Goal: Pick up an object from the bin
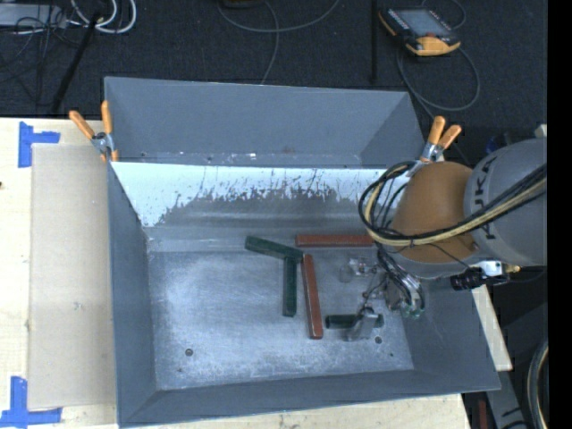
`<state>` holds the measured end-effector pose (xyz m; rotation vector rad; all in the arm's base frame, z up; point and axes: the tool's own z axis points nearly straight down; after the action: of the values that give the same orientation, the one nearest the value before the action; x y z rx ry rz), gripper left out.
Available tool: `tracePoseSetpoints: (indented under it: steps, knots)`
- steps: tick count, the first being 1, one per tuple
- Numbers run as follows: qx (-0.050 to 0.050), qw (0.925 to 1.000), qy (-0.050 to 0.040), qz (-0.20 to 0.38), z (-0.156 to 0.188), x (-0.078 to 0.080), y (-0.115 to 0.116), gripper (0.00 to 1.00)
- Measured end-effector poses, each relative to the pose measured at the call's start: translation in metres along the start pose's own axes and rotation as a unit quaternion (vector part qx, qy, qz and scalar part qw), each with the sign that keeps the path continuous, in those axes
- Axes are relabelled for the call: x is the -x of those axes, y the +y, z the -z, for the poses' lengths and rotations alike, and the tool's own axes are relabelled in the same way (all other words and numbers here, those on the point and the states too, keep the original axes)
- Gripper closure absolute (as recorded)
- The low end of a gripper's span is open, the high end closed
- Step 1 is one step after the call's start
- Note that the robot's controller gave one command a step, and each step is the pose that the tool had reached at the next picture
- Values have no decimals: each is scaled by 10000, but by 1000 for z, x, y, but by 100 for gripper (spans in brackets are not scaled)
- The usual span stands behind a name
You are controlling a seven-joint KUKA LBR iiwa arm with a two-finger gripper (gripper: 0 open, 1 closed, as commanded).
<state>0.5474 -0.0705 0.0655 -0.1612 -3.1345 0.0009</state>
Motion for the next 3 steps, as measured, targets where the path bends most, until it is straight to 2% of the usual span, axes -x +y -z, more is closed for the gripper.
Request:
tracePoseSetpoints:
  steps: [1, 2, 3]
  knots:
    - [4, 10000, -10, 24, 4, 0, 2, 100]
    - [6, 9935, 11, 1135, 3, -39, 5, 100]
    - [-9, 9889, -49, 1483, 121, -46, -28, 100]
